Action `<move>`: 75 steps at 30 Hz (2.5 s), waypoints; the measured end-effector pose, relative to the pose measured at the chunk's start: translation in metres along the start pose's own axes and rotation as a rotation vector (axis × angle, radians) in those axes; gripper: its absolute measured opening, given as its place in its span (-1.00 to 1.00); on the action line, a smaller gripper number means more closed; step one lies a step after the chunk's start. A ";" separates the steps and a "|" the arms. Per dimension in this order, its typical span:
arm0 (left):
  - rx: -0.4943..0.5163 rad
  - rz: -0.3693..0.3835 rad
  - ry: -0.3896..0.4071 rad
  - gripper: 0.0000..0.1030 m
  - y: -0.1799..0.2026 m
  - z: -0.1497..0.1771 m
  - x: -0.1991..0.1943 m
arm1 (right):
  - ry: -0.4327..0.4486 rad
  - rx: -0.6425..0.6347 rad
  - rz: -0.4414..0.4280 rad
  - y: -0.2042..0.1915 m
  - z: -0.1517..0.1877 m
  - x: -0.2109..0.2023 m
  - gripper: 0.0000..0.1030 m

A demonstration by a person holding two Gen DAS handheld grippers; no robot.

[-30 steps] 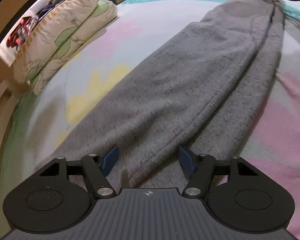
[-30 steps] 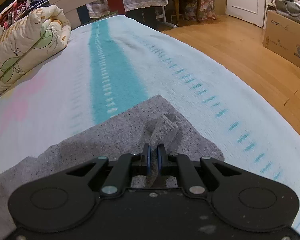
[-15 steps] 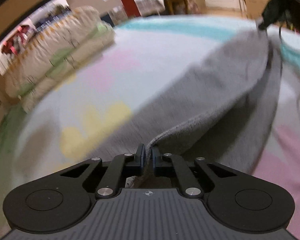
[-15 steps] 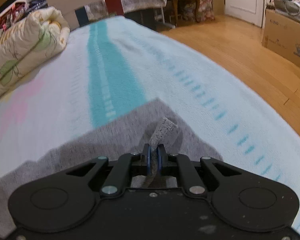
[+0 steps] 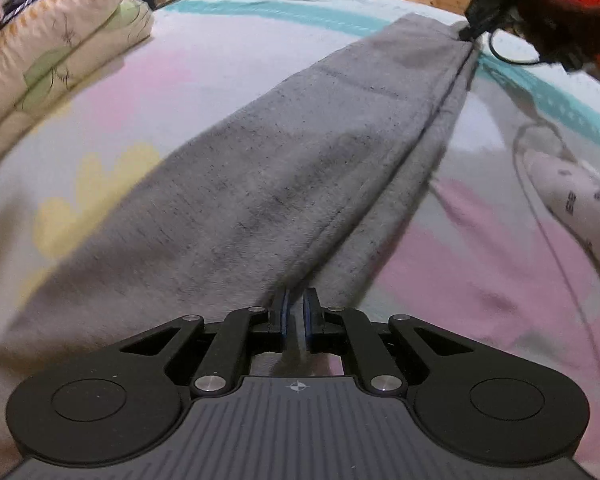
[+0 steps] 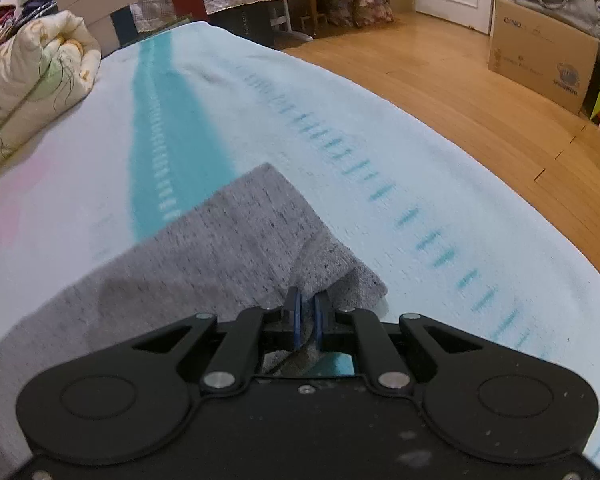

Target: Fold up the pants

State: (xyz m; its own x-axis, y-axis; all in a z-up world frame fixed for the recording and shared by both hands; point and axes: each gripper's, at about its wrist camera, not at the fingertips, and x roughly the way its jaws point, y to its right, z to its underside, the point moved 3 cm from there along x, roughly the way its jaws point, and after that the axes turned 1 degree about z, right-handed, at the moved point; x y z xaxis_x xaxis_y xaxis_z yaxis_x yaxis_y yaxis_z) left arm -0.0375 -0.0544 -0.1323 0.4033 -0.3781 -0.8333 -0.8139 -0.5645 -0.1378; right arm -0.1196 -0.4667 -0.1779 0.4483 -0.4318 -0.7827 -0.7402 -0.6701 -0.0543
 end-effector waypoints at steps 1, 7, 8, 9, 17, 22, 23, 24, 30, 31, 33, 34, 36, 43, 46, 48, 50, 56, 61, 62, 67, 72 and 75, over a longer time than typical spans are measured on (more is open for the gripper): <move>-0.007 0.010 0.004 -0.86 0.002 -0.003 0.002 | 0.007 -0.017 0.003 -0.003 0.000 -0.001 -0.84; -0.008 0.016 0.020 -0.83 0.003 -0.012 0.002 | 0.048 -0.017 -0.006 -0.002 -0.007 -0.011 -0.84; -0.019 0.014 0.027 -0.83 0.002 -0.010 -0.003 | 0.057 -0.007 -0.006 -0.001 -0.006 -0.014 -0.84; -0.034 0.012 0.035 -0.83 0.001 -0.011 -0.005 | 0.062 -0.005 -0.002 -0.001 -0.006 -0.016 -0.85; -0.366 -0.043 0.040 -0.48 -0.048 -0.001 -0.025 | 0.011 -0.052 0.062 -0.006 -0.006 -0.006 -0.69; -0.678 -0.104 0.040 0.03 -0.089 0.025 -0.050 | 0.148 -0.188 0.070 -0.030 -0.018 -0.036 -0.47; -0.723 -0.115 0.038 0.13 -0.095 0.030 -0.054 | 0.164 -0.222 0.036 -0.039 -0.019 -0.042 -0.47; -0.778 -0.126 0.039 0.17 -0.102 0.038 -0.059 | 0.178 -0.260 0.004 -0.049 -0.020 -0.047 -0.47; -0.963 -0.213 0.040 0.40 -0.132 0.071 -0.083 | 0.174 -0.588 -0.351 -0.147 0.005 -0.075 -0.48; -0.993 -0.223 0.035 0.41 -0.137 0.078 -0.085 | 0.161 -0.631 -0.404 -0.162 0.012 -0.079 -0.48; -1.058 -0.231 0.031 0.43 -0.143 0.089 -0.087 | 0.127 -0.719 -0.515 -0.194 0.030 -0.085 -0.48; -1.095 -0.229 0.037 0.43 -0.146 0.095 -0.088 | 0.104 -0.762 -0.570 -0.210 0.041 -0.088 -0.48; -1.162 -0.220 0.050 0.44 -0.153 0.106 -0.087 | 0.072 -0.853 -0.667 -0.240 0.064 -0.097 -0.49; -1.332 -0.212 0.139 0.62 -0.180 0.129 -0.079 | 0.064 -1.104 -0.880 -0.299 0.123 -0.133 -0.50; -1.361 -0.222 0.181 0.78 -0.192 0.133 -0.081 | 0.068 -1.163 -0.921 -0.312 0.138 -0.144 -0.50; -1.378 -0.252 0.206 0.81 -0.201 0.133 -0.083 | 0.069 -1.190 -0.940 -0.317 0.144 -0.148 -0.50; -1.410 -0.280 0.236 0.82 -0.210 0.137 -0.086 | 0.073 -1.218 -0.958 -0.317 0.153 -0.154 -0.50; -1.522 -0.320 0.274 0.57 -0.226 0.152 -0.082 | 0.103 -1.351 -1.003 -0.323 0.183 -0.163 -0.46; -1.502 -0.360 0.258 -0.06 -0.226 0.155 -0.088 | 0.175 -1.510 -1.003 -0.324 0.216 -0.163 -0.40; -1.493 -0.364 0.251 -0.09 -0.226 0.154 -0.088 | 0.196 -1.547 -0.989 -0.325 0.224 -0.161 -0.40; -1.459 -0.378 0.244 -0.18 -0.226 0.149 -0.097 | 0.338 -1.682 -0.914 -0.326 0.254 -0.157 -0.46; -1.404 -0.403 0.239 -0.31 -0.227 0.139 -0.121 | 0.349 -1.597 -0.903 -0.330 0.237 -0.162 -0.92; -1.340 -0.414 0.255 -0.31 -0.223 0.128 -0.148 | 0.340 -1.474 -0.952 -0.325 0.206 -0.178 -0.92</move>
State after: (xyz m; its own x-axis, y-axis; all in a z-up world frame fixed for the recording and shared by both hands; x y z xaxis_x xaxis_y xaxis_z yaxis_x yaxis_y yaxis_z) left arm 0.0304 0.2218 -0.0466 0.6902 -0.0554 -0.7215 0.3258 -0.8665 0.3782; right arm -0.0622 -0.0476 -0.1490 0.6259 0.4220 -0.6559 0.7395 -0.5884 0.3270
